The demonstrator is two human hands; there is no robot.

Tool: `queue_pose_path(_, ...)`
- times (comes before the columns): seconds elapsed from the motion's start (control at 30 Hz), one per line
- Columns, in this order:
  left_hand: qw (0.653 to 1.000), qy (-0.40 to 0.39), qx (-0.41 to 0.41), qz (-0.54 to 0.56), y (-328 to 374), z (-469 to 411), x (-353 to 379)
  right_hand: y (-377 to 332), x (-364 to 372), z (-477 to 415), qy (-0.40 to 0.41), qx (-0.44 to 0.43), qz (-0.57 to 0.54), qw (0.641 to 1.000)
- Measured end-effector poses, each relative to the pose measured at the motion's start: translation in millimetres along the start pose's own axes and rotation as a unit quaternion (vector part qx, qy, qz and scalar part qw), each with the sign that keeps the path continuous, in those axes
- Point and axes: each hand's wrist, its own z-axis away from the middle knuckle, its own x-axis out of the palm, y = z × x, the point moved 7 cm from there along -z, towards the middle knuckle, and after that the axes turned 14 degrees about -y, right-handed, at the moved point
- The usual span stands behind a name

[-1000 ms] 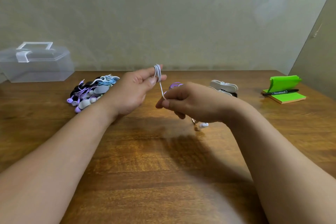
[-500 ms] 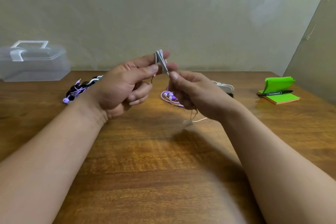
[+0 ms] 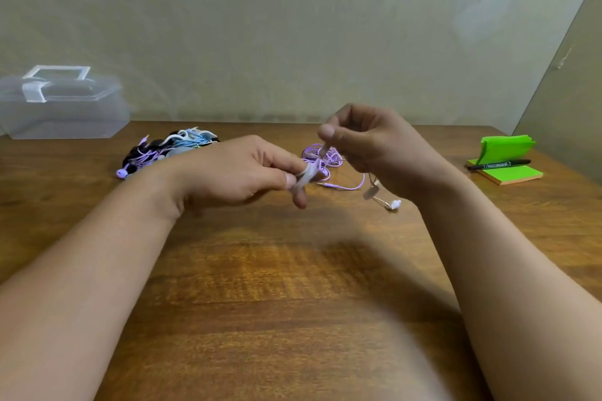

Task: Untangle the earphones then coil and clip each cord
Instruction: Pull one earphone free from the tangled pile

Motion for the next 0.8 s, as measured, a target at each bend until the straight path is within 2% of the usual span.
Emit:
queue_pose_path(0.1, 0.978, -0.087, 0.087, 0.169, 10.0, 5.7, 13.5, 5.2, 2.7, -2.7, -0.012, -0.015, -0.083, 0.996)
queue_pose_path(0.17, 0.951, -0.094, 0.151, 0.253, 10.0, 10.6, 9.2, 14.6, 3.3, -4.5, -0.005, -0.002, -0.093, 0.996)
queue_pose_path(0.23, 0.922, -0.055, 0.211, 0.321, 12.2, 15.2, -1.9, 22.3, 3.5, -4.3, 0.007, 0.015, -0.070, 0.997)
queue_pose_path(0.3, 0.888, 0.018, 0.261, 0.379, 12.4, 17.5, -16.7, 25.0, 7.6, -3.5, 0.006, 0.029, -0.036, 0.999)
queue_pose_path(0.4, 0.853, 0.129, 0.274, 0.426, 0.4, 12.2, -36.6, 25.5, 20.3, -3.6, -0.016, 0.039, -0.021, 0.999)
queue_pose_path(0.47, 0.849, 0.225, 0.239, 0.413, -16.2, 11.0, -48.5, 23.9, 30.5, -4.6, -0.035, 0.040, -0.019, 0.998)
queue_pose_path(0.57, 0.876, 0.359, 0.147, 0.286, -29.7, 16.6, -54.5, 20.2, 40.4, -5.1, -0.067, 0.053, 0.010, 0.996)
queue_pose_path(0.67, 0.910, 0.370, 0.063, 0.179, -34.1, 11.8, -46.1, 10.8, 45.0, -3.0, -0.116, 0.051, 0.047, 0.991)
queue_pose_path(0.8, 0.938, 0.343, 0.010, 0.049, -41.2, 3.0, -41.7, -6.2, 40.2, 5.5, -0.205, 0.038, 0.054, 0.976)
